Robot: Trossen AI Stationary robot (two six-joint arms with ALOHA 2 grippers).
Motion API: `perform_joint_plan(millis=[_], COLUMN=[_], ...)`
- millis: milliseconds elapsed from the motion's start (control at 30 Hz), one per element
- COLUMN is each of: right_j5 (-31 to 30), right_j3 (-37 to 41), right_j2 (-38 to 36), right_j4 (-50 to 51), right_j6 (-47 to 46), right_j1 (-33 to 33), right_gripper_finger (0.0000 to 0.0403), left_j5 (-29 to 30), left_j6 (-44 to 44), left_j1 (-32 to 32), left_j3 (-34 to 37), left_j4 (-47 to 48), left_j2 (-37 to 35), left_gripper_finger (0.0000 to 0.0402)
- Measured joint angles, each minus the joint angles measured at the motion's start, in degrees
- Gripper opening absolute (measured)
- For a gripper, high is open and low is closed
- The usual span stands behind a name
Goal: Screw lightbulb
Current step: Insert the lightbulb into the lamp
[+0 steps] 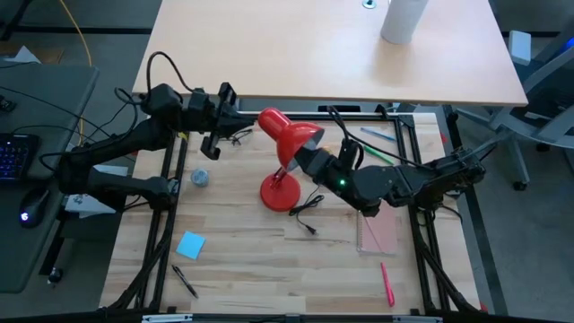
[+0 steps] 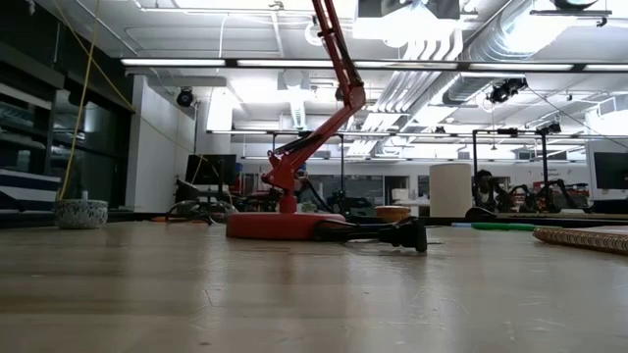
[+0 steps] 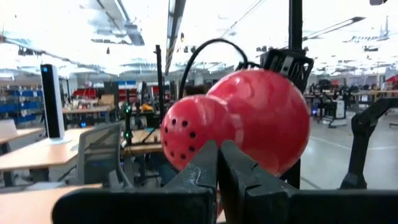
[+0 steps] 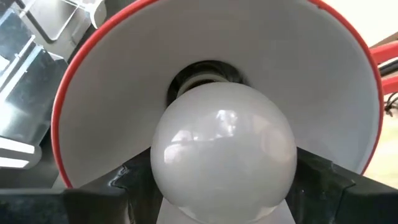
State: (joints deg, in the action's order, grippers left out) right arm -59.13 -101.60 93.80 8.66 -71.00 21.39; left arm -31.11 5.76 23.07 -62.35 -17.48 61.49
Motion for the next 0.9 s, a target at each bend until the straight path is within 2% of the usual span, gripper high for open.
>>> perform_joint_plan(millis=[333,667,900], right_j5=[0.7,2.7,4.7], right_j3=[0.0,0.0,0.0], right_j2=[0.0,-1.3,-3.6], right_j4=[0.4,6.0,7.6], right_j6=[1.2,-0.5,2.3], right_j1=[0.0,0.5,1.8], right_gripper_finger=[0.0268,0.0377,0.0393], left_j5=[-0.1,-0.1,-0.1], left_j6=[-0.3,0.0,0.0], left_j1=[0.2,0.2,1.3], left_j3=[0.0,0.0,0.0], left_j4=[-0.6,-0.2,-0.4], left_j2=[0.0,-0.2,-0.5], left_gripper_finger=[0.0,0.0,0.0])
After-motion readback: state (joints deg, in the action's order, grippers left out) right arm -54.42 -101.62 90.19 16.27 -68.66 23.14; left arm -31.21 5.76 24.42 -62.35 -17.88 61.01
